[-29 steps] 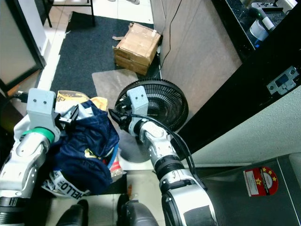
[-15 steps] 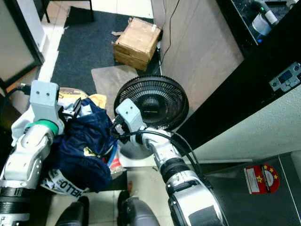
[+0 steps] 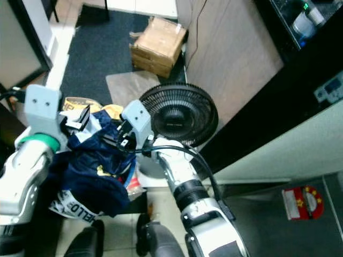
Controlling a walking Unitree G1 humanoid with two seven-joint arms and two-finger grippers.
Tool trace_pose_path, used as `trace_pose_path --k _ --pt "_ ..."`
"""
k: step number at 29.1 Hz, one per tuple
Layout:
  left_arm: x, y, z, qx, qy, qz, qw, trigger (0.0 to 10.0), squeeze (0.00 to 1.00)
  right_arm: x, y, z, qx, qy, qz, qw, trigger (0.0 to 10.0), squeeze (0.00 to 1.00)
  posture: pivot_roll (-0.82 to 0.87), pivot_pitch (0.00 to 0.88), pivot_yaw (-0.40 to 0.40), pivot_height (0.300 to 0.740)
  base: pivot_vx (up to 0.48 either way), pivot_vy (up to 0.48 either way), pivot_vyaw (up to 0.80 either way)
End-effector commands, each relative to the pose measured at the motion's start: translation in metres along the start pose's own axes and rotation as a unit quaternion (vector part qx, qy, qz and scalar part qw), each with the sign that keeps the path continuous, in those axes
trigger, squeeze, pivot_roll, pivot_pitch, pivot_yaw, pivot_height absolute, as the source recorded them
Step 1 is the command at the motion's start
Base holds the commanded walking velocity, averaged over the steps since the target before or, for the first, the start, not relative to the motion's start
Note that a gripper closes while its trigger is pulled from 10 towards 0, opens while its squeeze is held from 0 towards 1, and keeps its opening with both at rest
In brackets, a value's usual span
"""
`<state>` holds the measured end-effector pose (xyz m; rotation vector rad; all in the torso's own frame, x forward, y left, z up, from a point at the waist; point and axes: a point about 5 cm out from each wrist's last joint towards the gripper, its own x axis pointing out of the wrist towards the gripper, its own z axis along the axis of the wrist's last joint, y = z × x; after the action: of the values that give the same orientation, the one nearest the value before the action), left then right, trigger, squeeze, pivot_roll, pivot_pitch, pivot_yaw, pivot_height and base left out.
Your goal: Clothes washing
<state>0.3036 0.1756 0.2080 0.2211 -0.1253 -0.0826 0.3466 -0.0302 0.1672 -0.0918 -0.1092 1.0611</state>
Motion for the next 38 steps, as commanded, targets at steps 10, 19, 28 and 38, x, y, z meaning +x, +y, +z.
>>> trace_pose_path --k 10,19,28,38 --pt "-0.018 -0.025 0.009 0.004 -0.001 -0.041 0.999 10.0 1.00 0.002 0.029 -0.001 0.037 -0.033 0.016 0.999 10.0 0.00 -0.03 0.298 -0.074 0.740 0.000 0.000 0.00" --pt "0.003 -0.020 0.008 0.003 0.001 -0.028 1.000 10.0 1.00 -0.003 0.027 -0.007 0.043 -0.010 -0.003 0.999 10.0 0.00 -0.06 0.315 -0.064 0.740 0.000 0.000 0.00" --pt "0.004 -0.016 -0.002 0.015 0.030 -0.003 0.999 10.0 0.00 -0.022 0.014 -0.033 0.033 0.065 -0.046 0.996 10.0 0.00 -0.07 0.327 -0.066 0.740 0.000 0.000 0.00" --pt "0.009 0.001 -0.009 0.028 0.039 0.032 0.998 10.0 0.00 -0.032 0.004 -0.070 0.035 0.156 -0.073 0.984 10.0 0.00 -0.03 0.336 -0.074 0.740 0.000 0.000 0.00"
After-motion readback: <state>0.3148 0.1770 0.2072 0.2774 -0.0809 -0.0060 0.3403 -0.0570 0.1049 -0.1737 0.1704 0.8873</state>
